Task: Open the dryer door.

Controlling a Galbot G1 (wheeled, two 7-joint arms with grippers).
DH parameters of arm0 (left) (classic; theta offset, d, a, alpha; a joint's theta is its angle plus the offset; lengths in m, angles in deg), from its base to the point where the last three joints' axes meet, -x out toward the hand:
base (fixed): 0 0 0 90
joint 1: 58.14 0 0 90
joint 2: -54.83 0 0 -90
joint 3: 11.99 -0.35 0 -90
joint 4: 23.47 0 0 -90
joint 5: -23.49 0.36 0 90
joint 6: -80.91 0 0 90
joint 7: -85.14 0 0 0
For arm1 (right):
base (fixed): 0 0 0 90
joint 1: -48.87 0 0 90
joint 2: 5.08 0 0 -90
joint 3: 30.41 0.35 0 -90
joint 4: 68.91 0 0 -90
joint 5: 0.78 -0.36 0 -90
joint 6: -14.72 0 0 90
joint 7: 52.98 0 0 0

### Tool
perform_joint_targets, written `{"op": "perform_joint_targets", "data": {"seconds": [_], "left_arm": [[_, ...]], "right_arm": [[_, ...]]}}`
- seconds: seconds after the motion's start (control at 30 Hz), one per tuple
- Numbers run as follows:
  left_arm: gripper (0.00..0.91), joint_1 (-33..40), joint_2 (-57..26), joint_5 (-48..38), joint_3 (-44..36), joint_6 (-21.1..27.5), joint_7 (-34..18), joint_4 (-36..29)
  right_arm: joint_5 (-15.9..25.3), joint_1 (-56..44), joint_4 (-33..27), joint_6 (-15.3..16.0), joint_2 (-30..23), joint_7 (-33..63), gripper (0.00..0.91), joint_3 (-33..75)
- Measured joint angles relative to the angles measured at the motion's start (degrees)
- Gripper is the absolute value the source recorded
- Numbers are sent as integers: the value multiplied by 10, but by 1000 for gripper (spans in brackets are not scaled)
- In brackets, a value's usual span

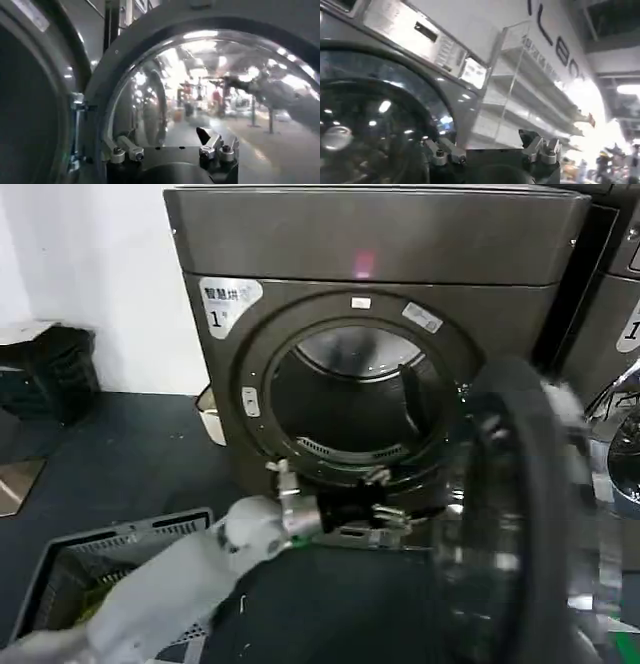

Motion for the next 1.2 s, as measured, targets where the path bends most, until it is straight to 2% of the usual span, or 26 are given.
{"op": "perform_joint_targets", "data": {"seconds": [0.17, 0.53, 0.87, 1.2], "left_arm": [[907, 40, 37, 3, -43, -3, -4, 35], [907, 101, 129, 8, -98, -15, -24, 106], [907, 123, 189, 51, -110, -31, -60, 163], [907, 137, 232, 71, -116, -42, -71, 199]], "right_arm": [[-17, -15, 4, -1, 3, -13, 907, 36], [-16, -25, 7, -6, 4, -24, 907, 77], [-13, -34, -20, 1, 24, -9, 907, 119], [-14, -51, -37, 6, 35, -5, 907, 160]]}}
